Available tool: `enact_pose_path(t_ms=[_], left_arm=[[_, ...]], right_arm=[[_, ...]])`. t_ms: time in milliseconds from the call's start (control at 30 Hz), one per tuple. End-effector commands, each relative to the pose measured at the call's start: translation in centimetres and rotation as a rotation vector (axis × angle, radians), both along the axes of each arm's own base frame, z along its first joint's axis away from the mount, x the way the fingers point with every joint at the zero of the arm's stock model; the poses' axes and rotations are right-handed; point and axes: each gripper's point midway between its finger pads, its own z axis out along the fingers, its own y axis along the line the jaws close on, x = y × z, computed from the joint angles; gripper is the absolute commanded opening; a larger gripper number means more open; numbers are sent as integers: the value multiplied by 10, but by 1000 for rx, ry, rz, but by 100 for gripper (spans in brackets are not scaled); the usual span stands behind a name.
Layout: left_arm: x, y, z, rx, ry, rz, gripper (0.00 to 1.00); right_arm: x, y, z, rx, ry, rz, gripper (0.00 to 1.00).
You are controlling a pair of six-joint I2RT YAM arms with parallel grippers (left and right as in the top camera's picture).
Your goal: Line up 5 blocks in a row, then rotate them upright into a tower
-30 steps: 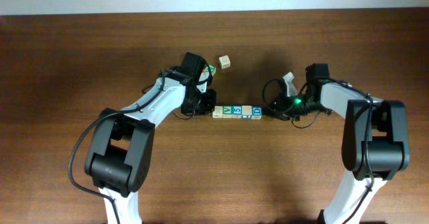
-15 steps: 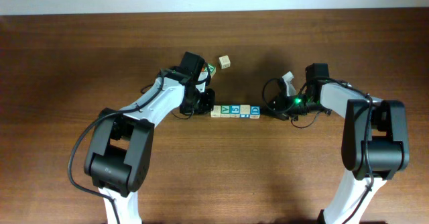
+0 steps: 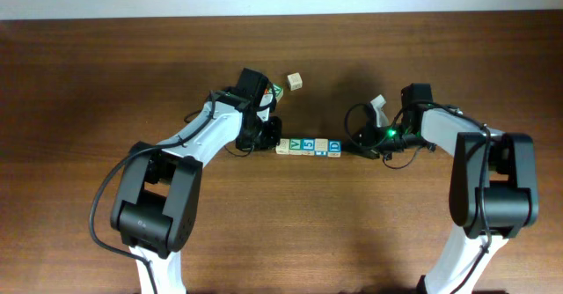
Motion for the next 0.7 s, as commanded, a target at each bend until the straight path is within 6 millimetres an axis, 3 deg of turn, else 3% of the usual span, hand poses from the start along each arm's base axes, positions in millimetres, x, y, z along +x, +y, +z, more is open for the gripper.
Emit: enact_pose_path(t_ms=[0, 333, 667], left_arm=[[-7, -4, -8, -18, 28, -22, 0], [-7, -4, -8, -18, 28, -22, 0], [-7, -4, -8, -18, 28, -22, 0]], right_arm=[[-2, 14, 23, 56, -38, 28, 5], [3, 49, 39, 54, -68, 102, 4], [5, 67, 52, 53, -78, 142, 4]])
